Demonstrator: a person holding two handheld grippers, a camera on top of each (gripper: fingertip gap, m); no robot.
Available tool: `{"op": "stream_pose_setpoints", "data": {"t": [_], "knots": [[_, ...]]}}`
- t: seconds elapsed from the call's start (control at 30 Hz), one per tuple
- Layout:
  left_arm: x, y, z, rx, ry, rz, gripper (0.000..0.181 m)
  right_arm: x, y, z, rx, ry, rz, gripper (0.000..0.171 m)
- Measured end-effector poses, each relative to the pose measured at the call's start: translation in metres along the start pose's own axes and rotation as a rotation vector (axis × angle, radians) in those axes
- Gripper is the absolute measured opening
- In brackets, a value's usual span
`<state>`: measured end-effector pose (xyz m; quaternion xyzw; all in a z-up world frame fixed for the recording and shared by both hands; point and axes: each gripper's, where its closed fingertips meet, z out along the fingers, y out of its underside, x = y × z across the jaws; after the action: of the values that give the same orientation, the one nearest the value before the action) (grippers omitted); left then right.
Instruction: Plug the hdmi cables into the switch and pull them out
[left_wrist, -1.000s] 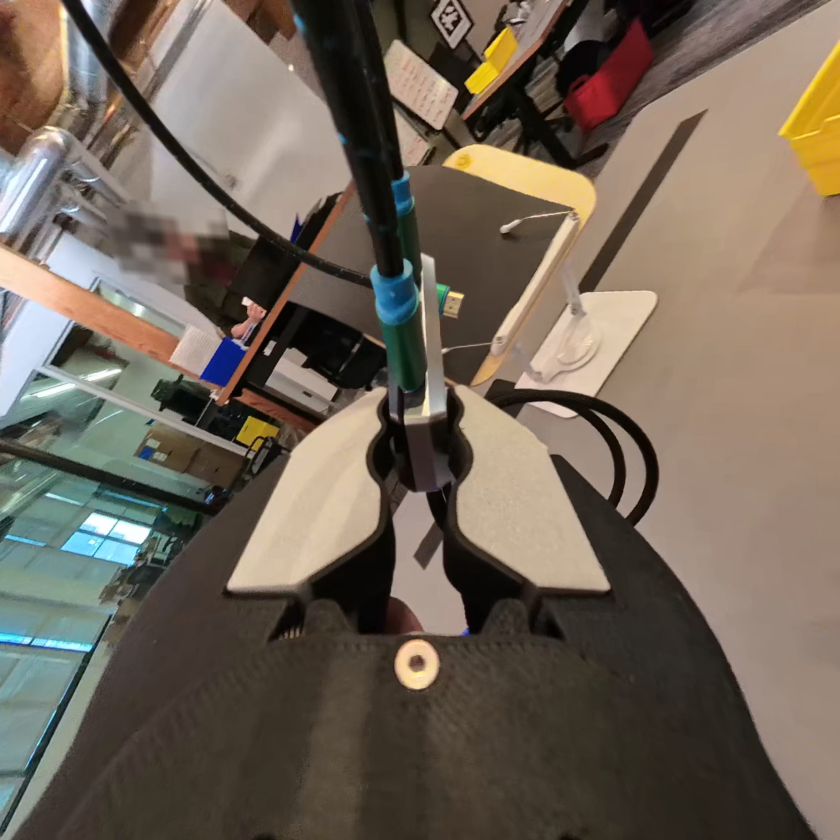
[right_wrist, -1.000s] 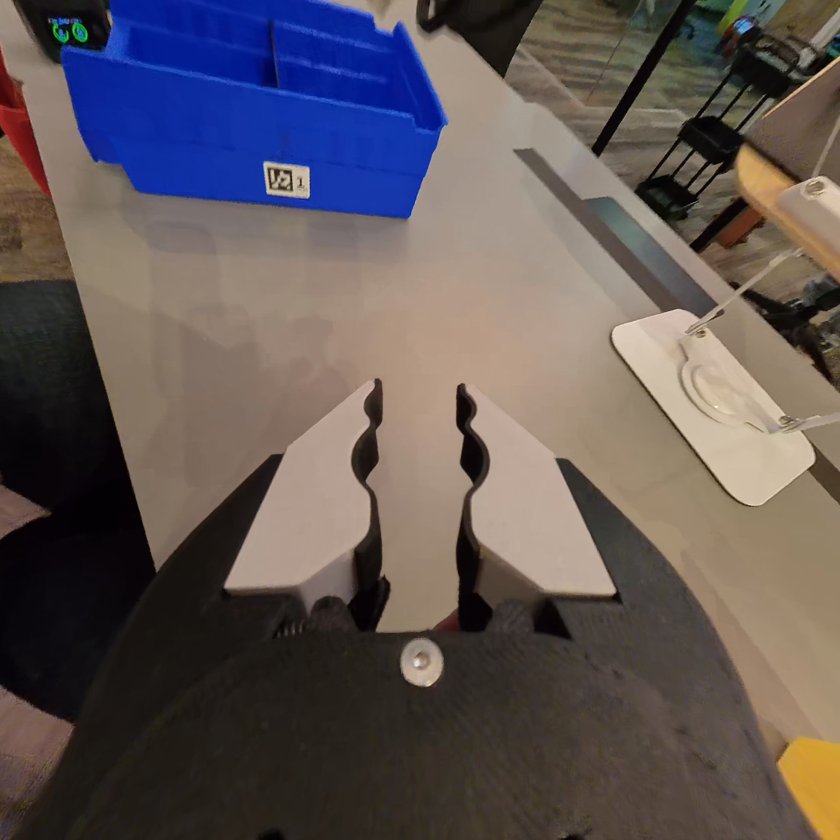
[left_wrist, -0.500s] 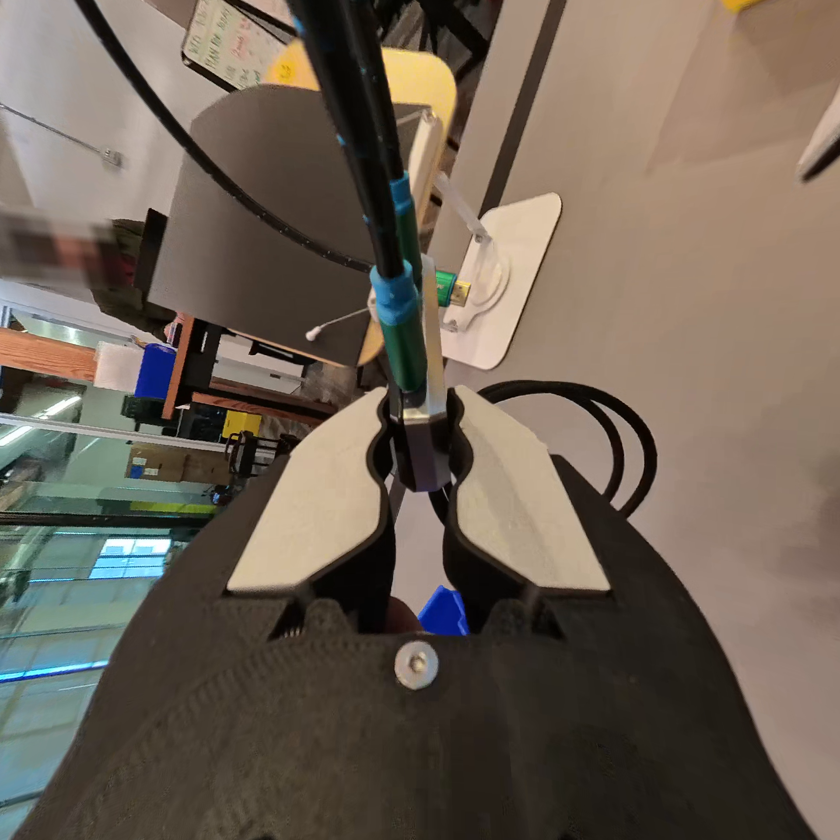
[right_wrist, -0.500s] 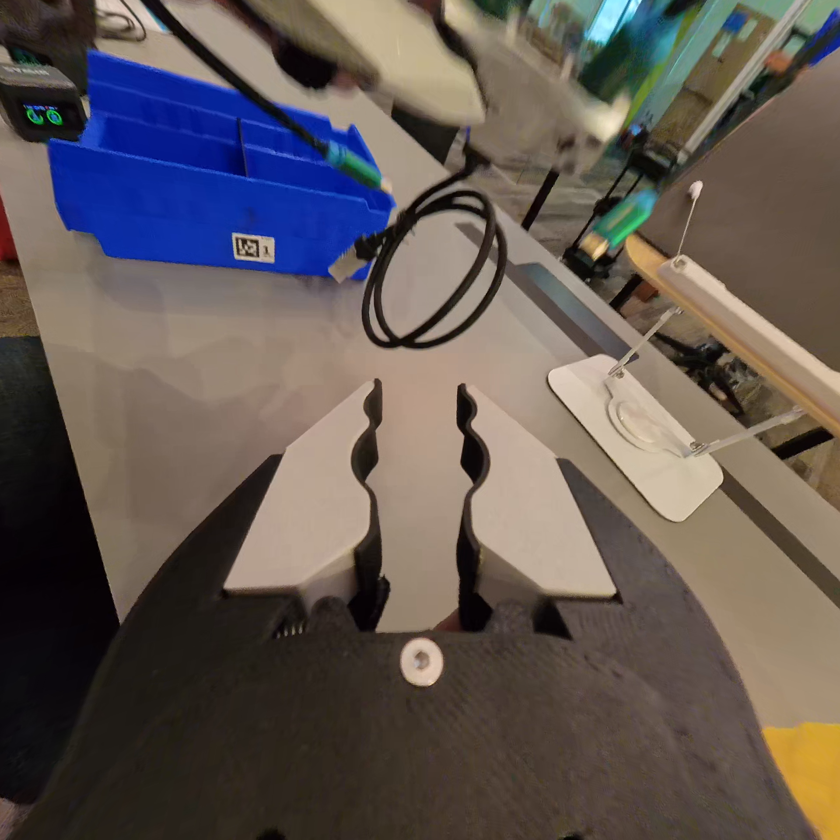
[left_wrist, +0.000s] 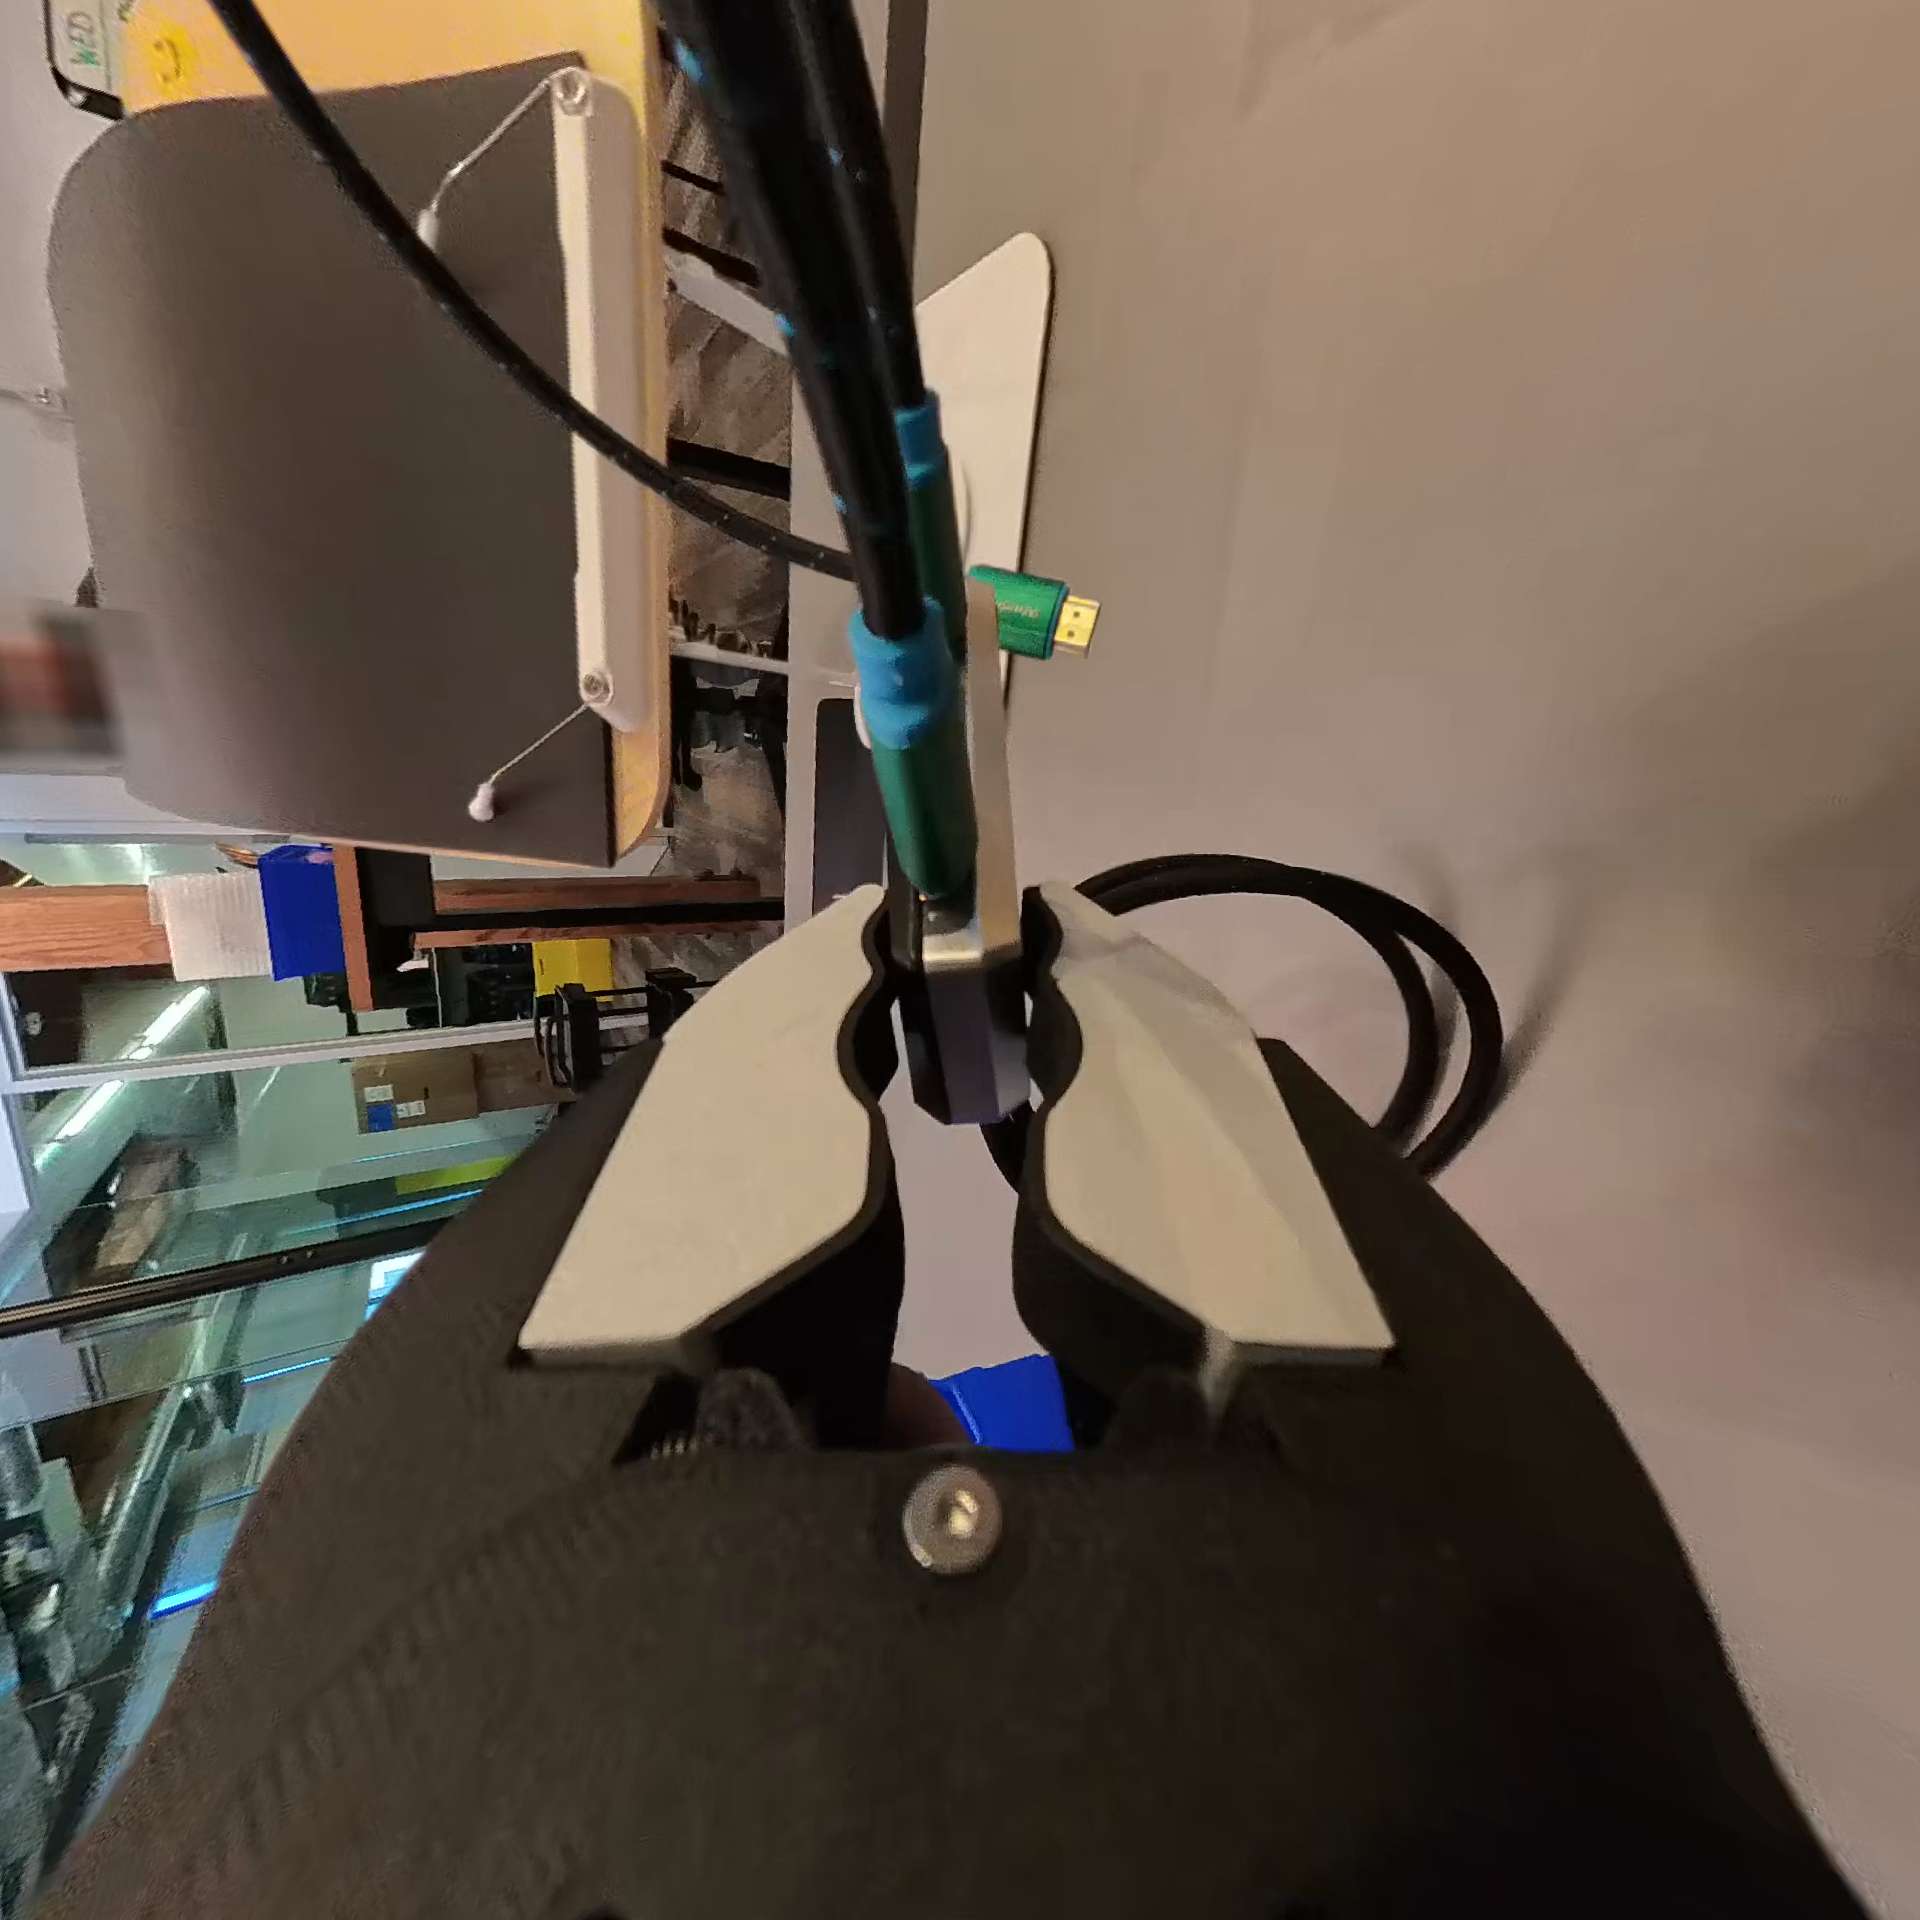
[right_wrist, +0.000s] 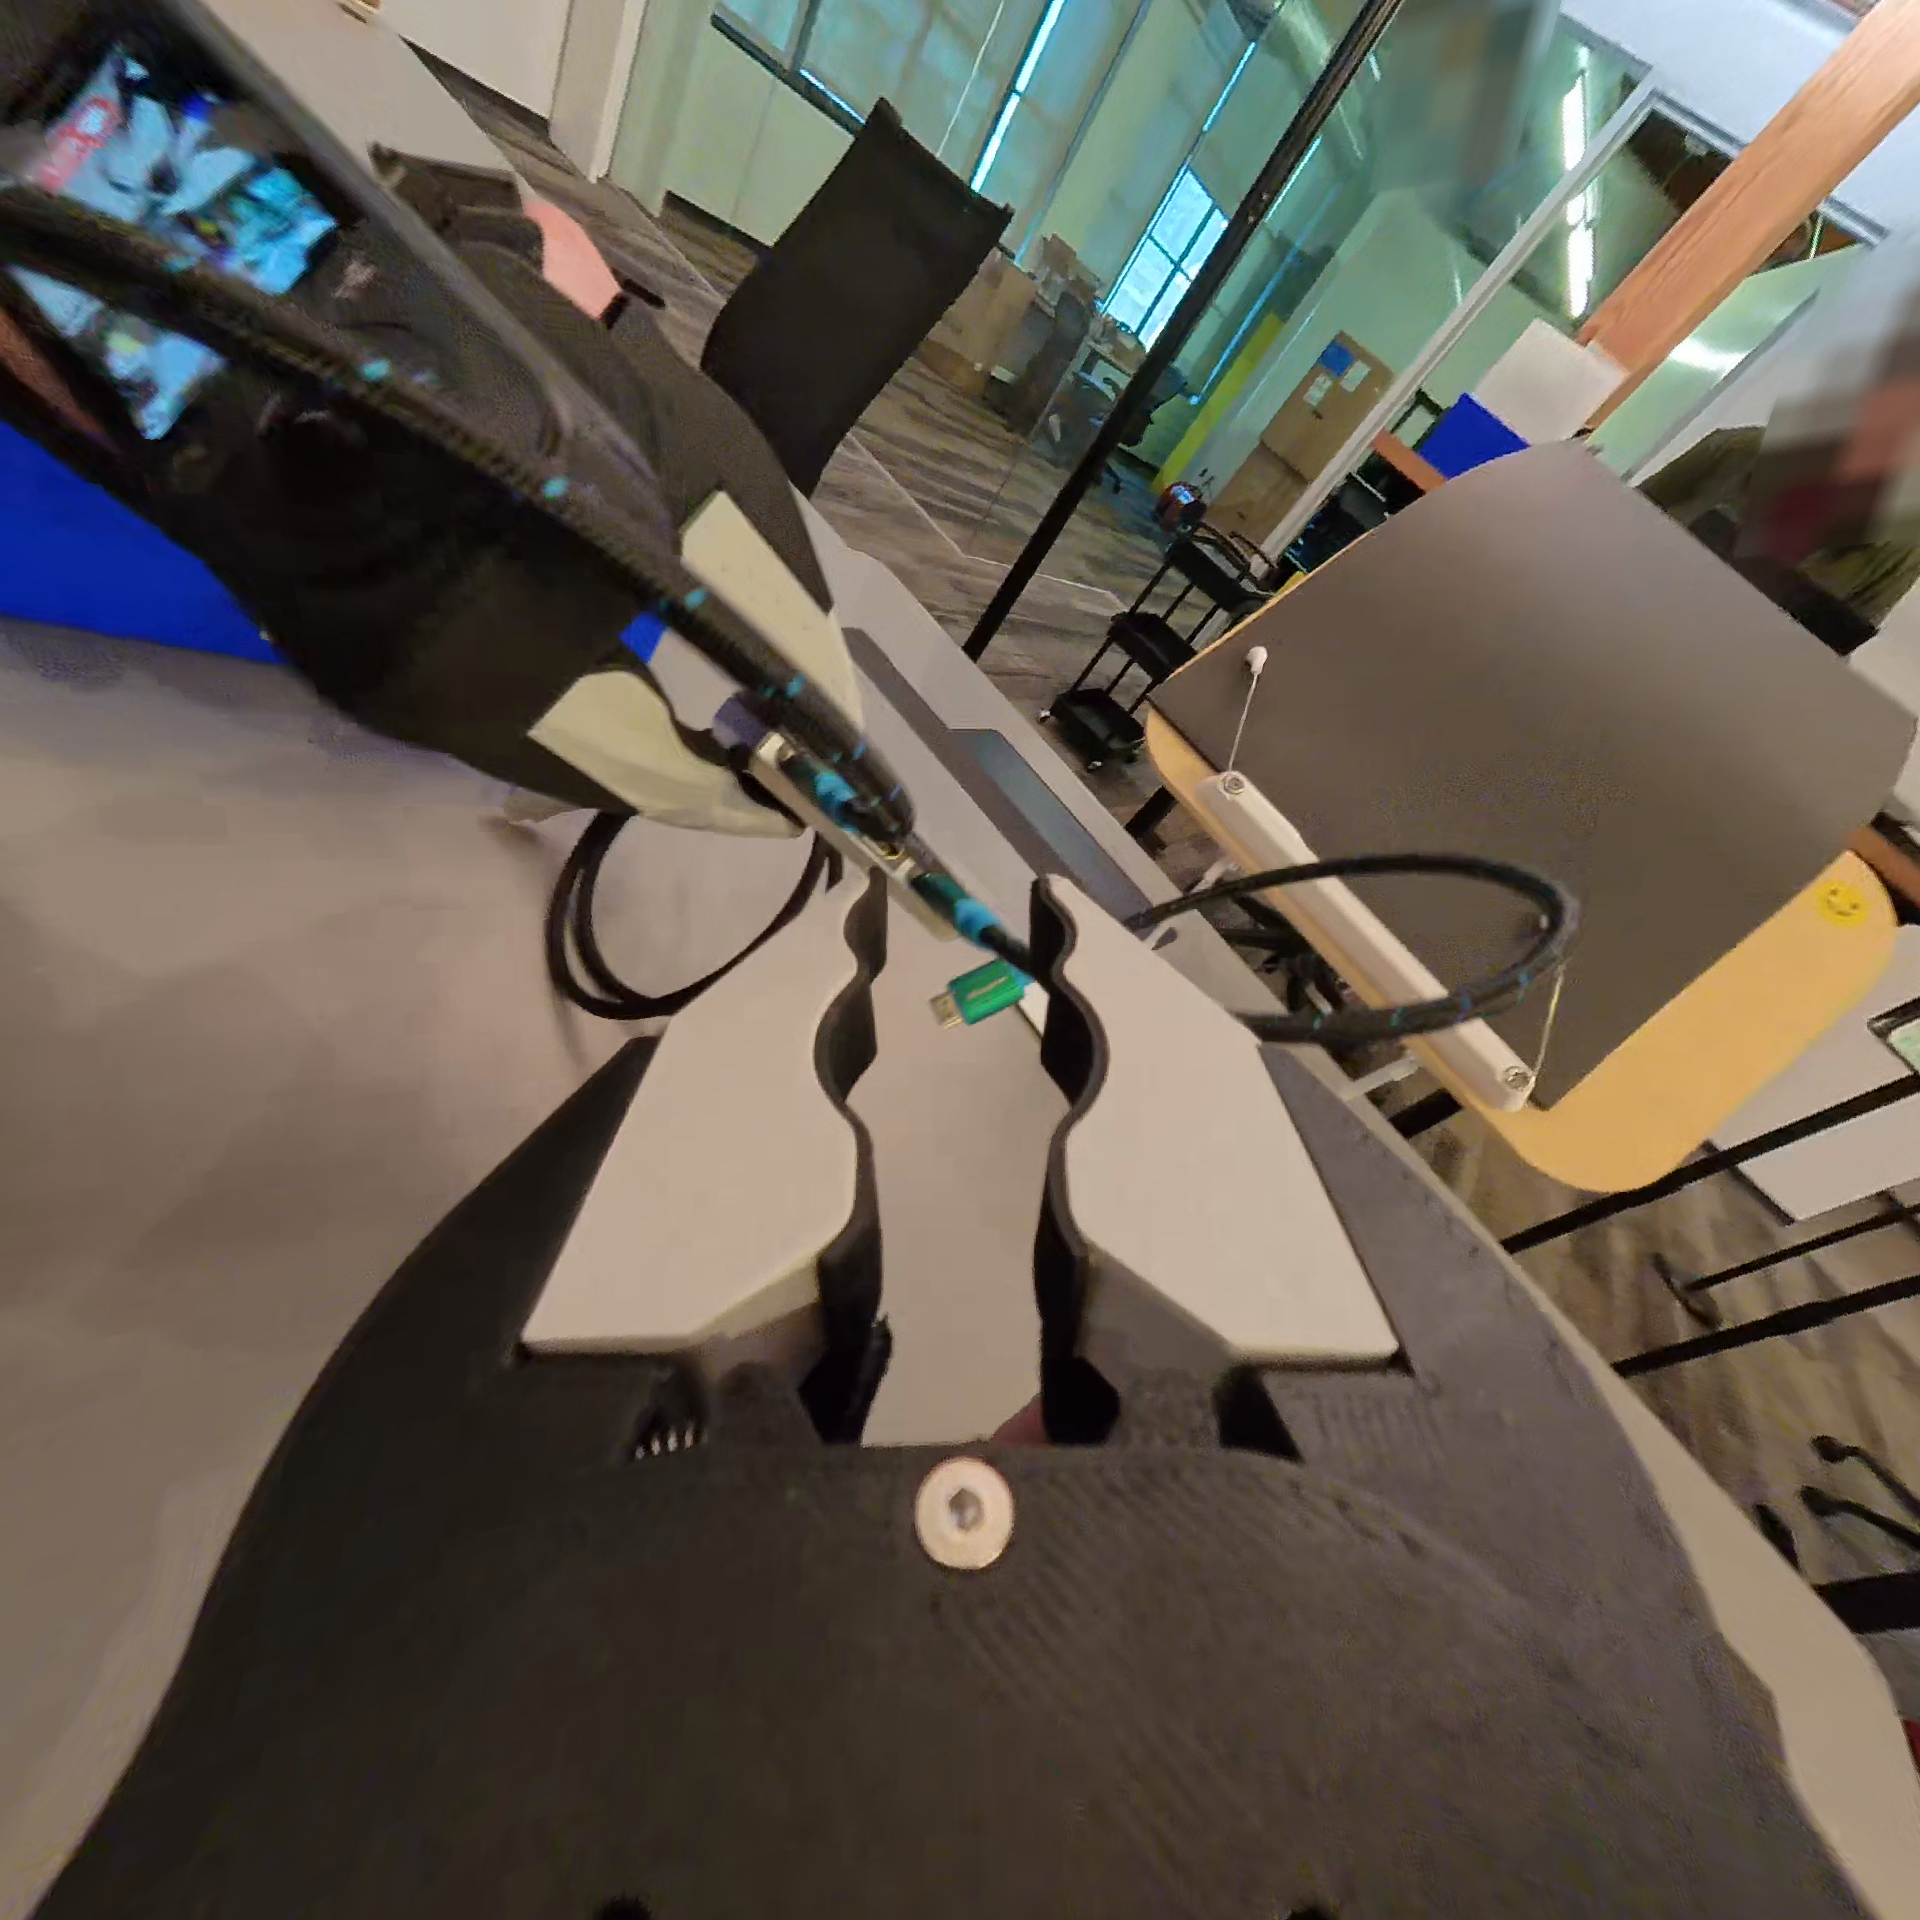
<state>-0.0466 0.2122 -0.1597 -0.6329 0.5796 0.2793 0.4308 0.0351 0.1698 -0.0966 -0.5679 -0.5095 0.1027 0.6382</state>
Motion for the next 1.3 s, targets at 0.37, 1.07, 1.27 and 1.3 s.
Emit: {"op": "stream_pose_setpoints", "data": {"t": [0.37, 1.07, 1.27, 1.3], "knots": [[0.009, -0.007, 0.001, -0.023, -0.091, 0.12, 0.02, -0.005, 0.059, 0.043, -0.206, -0.157, -0.003, 0.024], [0.039, -0.009, 0.011, 0.033, -0.013, 0.081, 0.021, -0.014, 0.102, 0.059, -0.252, -0.16, 0.037, 0.009], [0.043, -0.011, 0.009, 0.073, -0.004, 0.049, 0.025, -0.013, 0.103, 0.059, -0.233, -0.146, 0.054, 0.009], [0.043, -0.011, 0.008, 0.079, -0.002, 0.05, 0.029, -0.012, 0.104, 0.059, -0.232, -0.144, 0.055, 0.009]]}}
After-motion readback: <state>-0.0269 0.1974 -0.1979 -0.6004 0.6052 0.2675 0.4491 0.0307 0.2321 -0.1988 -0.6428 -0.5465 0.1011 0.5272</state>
